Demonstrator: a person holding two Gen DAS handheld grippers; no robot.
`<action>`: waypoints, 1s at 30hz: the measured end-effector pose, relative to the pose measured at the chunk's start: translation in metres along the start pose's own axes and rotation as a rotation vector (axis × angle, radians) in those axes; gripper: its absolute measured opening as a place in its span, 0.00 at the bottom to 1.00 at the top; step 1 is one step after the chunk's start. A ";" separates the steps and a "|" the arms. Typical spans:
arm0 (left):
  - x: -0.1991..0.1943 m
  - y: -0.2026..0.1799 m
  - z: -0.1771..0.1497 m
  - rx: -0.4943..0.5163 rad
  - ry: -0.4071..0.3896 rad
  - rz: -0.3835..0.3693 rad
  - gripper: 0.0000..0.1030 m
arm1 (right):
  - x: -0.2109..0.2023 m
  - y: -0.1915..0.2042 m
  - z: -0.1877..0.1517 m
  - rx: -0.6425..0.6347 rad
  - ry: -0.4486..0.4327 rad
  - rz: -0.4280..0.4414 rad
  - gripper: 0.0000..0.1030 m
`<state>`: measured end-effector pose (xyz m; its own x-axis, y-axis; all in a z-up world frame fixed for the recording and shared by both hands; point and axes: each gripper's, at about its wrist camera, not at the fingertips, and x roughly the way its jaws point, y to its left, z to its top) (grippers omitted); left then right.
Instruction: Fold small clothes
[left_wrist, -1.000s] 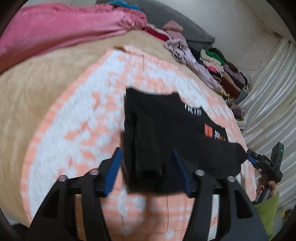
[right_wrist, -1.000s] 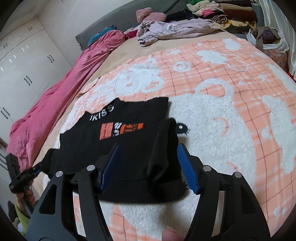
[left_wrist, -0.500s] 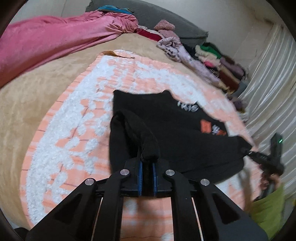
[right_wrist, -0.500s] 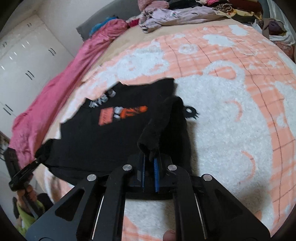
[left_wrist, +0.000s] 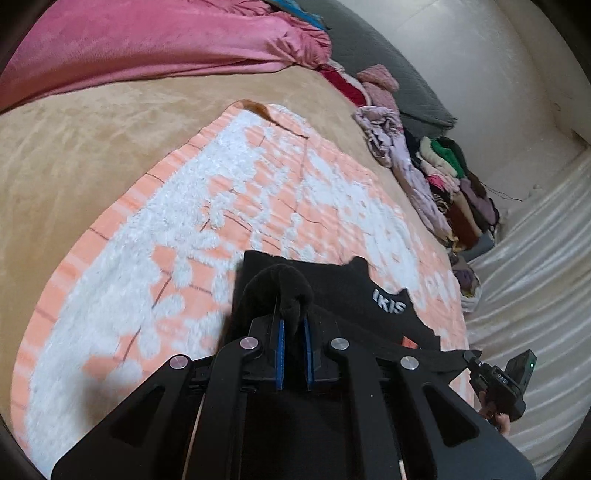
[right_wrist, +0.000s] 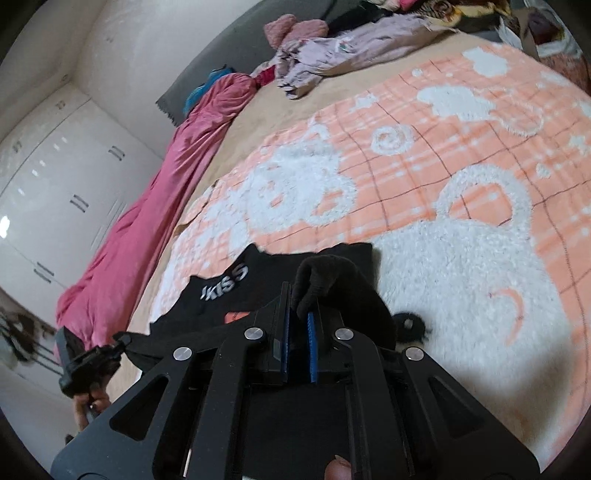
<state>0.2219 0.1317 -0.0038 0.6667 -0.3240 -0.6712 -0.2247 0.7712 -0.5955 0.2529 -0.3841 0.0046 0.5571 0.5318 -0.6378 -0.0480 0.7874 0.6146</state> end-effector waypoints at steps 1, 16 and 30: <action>0.006 0.001 0.002 -0.009 0.002 0.004 0.08 | 0.004 -0.003 0.002 0.007 -0.006 -0.001 0.06; -0.009 0.018 0.022 -0.001 -0.216 0.034 0.52 | -0.025 -0.025 0.014 0.049 -0.208 -0.112 0.69; -0.014 -0.005 -0.013 0.197 -0.102 0.142 0.60 | -0.006 0.005 -0.010 -0.183 -0.119 -0.314 0.68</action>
<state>0.2048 0.1256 0.0029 0.7089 -0.1554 -0.6880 -0.1856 0.8999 -0.3945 0.2411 -0.3804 0.0068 0.6602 0.2243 -0.7168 -0.0009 0.9546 0.2979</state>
